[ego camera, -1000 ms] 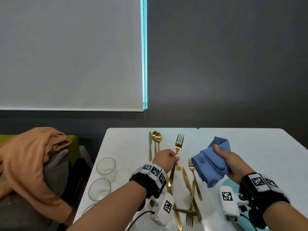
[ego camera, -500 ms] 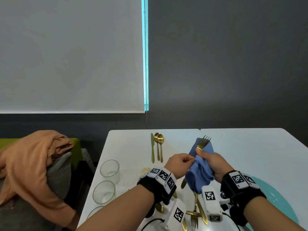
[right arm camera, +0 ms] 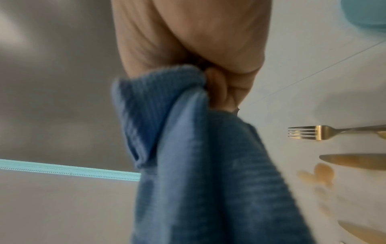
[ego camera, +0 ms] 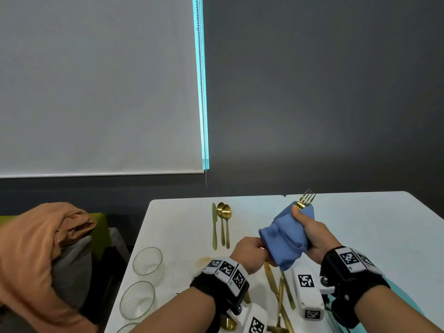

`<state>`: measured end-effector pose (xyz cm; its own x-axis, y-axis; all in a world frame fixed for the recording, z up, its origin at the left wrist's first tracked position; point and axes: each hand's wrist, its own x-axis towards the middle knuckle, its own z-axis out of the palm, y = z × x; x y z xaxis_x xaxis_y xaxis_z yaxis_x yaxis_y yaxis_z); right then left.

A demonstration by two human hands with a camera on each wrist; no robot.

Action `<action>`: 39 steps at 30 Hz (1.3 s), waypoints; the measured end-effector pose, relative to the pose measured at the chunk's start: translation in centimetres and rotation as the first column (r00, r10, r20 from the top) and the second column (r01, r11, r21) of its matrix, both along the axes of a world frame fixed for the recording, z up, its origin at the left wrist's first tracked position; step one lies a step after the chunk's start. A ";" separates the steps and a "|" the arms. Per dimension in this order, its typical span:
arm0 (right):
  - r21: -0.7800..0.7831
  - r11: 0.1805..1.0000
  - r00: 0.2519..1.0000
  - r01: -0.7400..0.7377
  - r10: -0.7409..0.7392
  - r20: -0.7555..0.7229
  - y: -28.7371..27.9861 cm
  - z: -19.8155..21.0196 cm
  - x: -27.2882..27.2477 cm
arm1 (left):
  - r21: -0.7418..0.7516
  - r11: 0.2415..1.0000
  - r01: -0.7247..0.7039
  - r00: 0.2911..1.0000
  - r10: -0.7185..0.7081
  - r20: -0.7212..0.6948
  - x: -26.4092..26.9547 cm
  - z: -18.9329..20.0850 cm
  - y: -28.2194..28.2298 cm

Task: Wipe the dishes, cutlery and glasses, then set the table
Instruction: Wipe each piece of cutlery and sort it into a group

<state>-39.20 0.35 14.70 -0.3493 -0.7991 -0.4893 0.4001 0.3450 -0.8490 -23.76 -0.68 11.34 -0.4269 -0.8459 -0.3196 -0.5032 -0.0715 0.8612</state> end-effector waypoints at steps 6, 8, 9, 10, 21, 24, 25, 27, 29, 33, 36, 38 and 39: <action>-0.076 0.996 0.995 -0.043 0.050 0.089 -0.4 0.5 -2.1 | 0.004 0.999 -0.041 0.999 0.041 0.004 -2.3 0.4 -0.5; -0.066 0.998 0.996 -0.002 0.008 0.089 -1.2 0.7 -3.5 | 0.068 0.997 -0.026 0.995 0.032 -0.090 -3.3 0.5 -0.5; -0.046 0.999 0.997 -0.004 0.008 0.073 -1.6 0.7 -4.0 | 0.088 0.996 -0.029 0.996 0.036 -0.086 -3.8 0.4 -0.6; -0.021 1.000 0.999 -0.012 0.013 0.045 -2.1 0.7 -4.5 | 0.084 0.996 -0.032 0.997 0.038 -0.069 -4.4 0.5 -0.8; 0.224 0.929 0.905 -0.295 0.347 -0.247 -4.7 -2.0 -7.6 | -0.069 0.979 0.190 0.898 -0.145 0.416 -10.6 -1.8 -4.5; 0.318 0.900 0.853 -0.297 0.400 -0.334 -6.0 -3.3 -8.2 | 0.098 0.993 0.058 0.957 -0.083 0.279 -10.1 -1.2 -4.7; 0.339 0.898 0.846 -0.280 0.398 -0.355 -6.4 -3.6 -8.4 | 0.122 0.992 0.034 0.968 -0.063 0.245 -9.5 -1.3 -4.9; 0.352 0.897 0.833 -0.267 0.398 -0.384 -7.0 -4.1 -8.8 | 0.041 0.998 -0.047 0.969 0.036 0.244 -8.1 -1.4 -5.3; 0.383 0.867 0.791 -0.319 0.466 -0.397 -7.3 -4.4 -8.9 | -0.020 0.987 -0.158 0.944 0.157 0.292 -6.3 -1.8 -5.7; 0.507 0.717 0.598 -0.478 0.689 -0.410 -7.5 -5.4 -7.1 | -0.084 0.949 -0.305 0.943 0.313 0.114 -5.5 -2.0 -8.2; 0.561 0.617 0.464 -0.551 0.786 -0.408 -7.8 -6.0 -4.9 | -0.071 0.959 -0.274 0.954 0.281 0.107 -6.0 -2.2 -9.1; 0.560 0.612 0.466 -0.558 0.790 -0.399 -8.1 -6.2 -3.6 | -0.027 0.963 -0.269 0.954 0.270 0.132 -6.0 -2.8 -9.8; 0.559 0.618 0.475 -0.553 0.785 -0.398 -8.2 -6.2 -3.1 | 0.025 0.965 -0.262 0.959 0.257 0.118 -5.8 -3.0 -10.2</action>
<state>-42.32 -7.83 8.54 -0.0589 -0.7456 -0.6637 -0.5818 0.5660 -0.5841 -29.58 -10.85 8.31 -0.1538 -0.9084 -0.3888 -0.5564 -0.2455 0.7938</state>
